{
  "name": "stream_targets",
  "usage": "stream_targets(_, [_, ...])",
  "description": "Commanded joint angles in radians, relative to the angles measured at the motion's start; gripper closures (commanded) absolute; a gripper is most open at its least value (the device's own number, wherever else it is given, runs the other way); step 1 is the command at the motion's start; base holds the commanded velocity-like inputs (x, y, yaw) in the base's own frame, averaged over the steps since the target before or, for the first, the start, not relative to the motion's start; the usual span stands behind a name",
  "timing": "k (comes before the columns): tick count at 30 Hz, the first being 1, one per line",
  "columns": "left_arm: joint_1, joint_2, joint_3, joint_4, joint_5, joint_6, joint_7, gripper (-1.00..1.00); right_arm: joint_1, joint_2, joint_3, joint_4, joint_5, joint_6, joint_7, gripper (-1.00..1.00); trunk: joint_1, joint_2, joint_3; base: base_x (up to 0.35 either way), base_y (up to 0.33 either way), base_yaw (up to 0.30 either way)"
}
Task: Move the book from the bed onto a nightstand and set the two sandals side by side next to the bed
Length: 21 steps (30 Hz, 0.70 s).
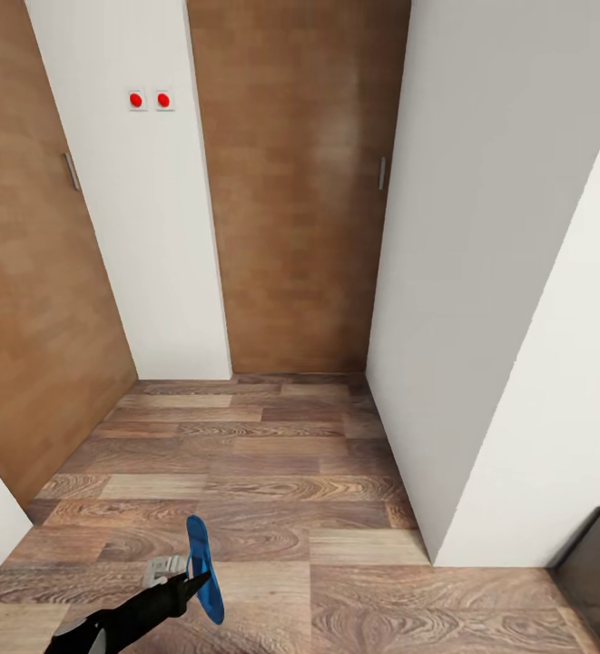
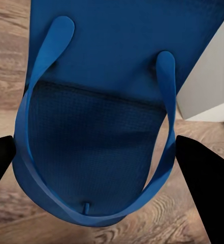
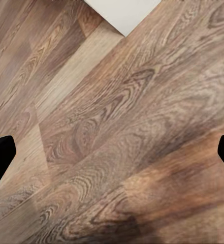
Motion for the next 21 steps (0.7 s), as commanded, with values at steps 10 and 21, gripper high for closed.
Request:
stream_targets(10, [-0.001,-0.002,0.004,0.001,-0.002,0.01,-0.006,1.0,-0.001,0.0,-0.002,-0.003,0.001,0.009,-0.016,-1.0,-0.025,0.043,0.034,0.0,0.0,0.0])
stream_targets(21, [-0.001,-0.009,0.003,0.001,-0.004,0.01,-0.005,1.0,-0.01,0.01,-0.001,-0.041,0.064,0.025,-0.261,-1.0,-0.067,0.12,0.068,0.0,0.0,0.0])
